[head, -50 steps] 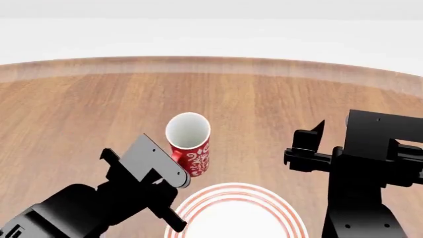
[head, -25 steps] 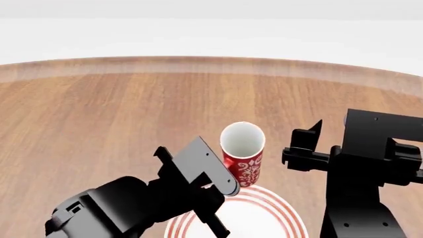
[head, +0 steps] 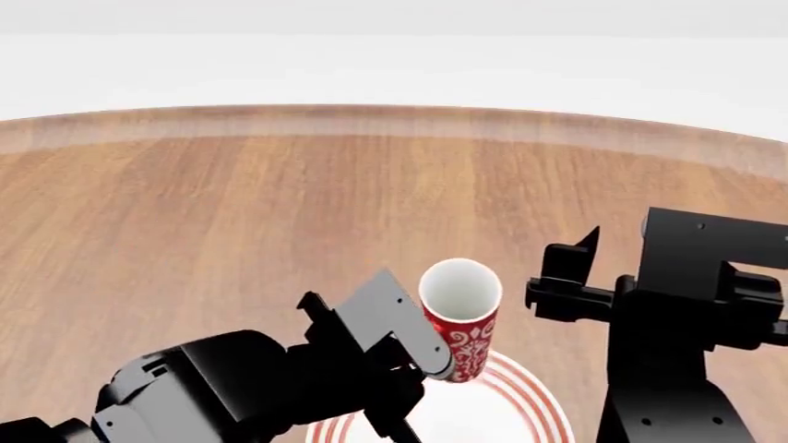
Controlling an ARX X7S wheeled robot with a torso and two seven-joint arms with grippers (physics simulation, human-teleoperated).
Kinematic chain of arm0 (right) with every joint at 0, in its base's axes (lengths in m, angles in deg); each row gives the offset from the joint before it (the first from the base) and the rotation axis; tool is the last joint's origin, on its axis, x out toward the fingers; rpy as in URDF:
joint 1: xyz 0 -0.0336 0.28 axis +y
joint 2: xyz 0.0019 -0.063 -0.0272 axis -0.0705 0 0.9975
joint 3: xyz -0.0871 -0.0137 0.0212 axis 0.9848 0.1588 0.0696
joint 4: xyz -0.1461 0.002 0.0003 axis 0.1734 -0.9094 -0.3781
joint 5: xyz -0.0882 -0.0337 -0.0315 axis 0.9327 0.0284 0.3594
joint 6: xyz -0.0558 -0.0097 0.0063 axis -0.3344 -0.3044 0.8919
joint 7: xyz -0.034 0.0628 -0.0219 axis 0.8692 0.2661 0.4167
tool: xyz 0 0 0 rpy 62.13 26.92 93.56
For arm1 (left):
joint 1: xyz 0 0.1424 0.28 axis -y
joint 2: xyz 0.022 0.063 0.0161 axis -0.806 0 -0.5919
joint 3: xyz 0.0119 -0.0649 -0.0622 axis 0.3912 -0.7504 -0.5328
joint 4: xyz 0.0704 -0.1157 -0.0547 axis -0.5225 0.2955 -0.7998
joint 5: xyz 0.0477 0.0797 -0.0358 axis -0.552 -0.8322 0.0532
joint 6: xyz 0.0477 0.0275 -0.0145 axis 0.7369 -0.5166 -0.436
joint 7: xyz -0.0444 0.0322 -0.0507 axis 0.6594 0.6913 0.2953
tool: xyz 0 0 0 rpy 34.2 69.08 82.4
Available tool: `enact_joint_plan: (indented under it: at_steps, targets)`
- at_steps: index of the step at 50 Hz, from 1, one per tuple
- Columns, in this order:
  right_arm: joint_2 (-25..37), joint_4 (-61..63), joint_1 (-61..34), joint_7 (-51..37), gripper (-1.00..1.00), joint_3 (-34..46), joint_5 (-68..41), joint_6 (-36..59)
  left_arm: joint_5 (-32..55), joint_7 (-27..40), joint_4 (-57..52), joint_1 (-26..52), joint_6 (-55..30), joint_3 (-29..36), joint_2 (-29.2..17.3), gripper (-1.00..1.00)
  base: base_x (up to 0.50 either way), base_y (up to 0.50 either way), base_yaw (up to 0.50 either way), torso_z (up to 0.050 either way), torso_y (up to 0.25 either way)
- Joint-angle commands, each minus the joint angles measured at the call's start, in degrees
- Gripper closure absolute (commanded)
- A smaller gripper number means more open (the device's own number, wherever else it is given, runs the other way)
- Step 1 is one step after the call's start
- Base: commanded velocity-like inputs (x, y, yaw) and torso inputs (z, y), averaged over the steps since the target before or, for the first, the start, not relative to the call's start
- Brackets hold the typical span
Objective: Pick up the red mug and put it on the plate
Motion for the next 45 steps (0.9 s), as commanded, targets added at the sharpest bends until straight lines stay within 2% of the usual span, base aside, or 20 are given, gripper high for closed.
enact_joint_plan:
  at_steps: [1,8,12,16,45]
  targets:
    - [-0.1,-0.1,0.0,-0.1,-1.0,0.2,-0.2,-0.3,2.0,-1.8,0.5,0.1,-2.0,1.9,0.1,1.0,0.0,0.0,0.0,0.0,0.0]
    - [-0.1,-0.2,-0.2,-0.2,-1.0,0.4,-0.3,-0.2,3.7,-3.5,0.6,0.3,-4.1,1.7,0.1,1.0,0.0,0.0,0.0,0.0,0.0]
    - [-0.1,-0.1,-0.2,-0.2,-1.0,0.6,-0.4,-0.2,9.0,-5.9,1.2,1.1,-6.1,1.5,0.1,1.0,0.0,0.0,0.0,0.0,0.0]
    - [-0.1,-0.3,-0.3,-0.2,-1.0,0.7,-0.4,-0.3,10.8,-6.6,1.3,1.2,-6.5,1.8,0.1,1.0,0.0,0.0,0.0,0.0,0.0]
    - [-0.1,-3.2,0.1,0.1,-1.0,1.3,-0.5,-2.7,9.9,-5.7,3.5,-0.3,-10.5,1.8,0.1,1.0,0.0,0.0,0.0,0.0,0.0]
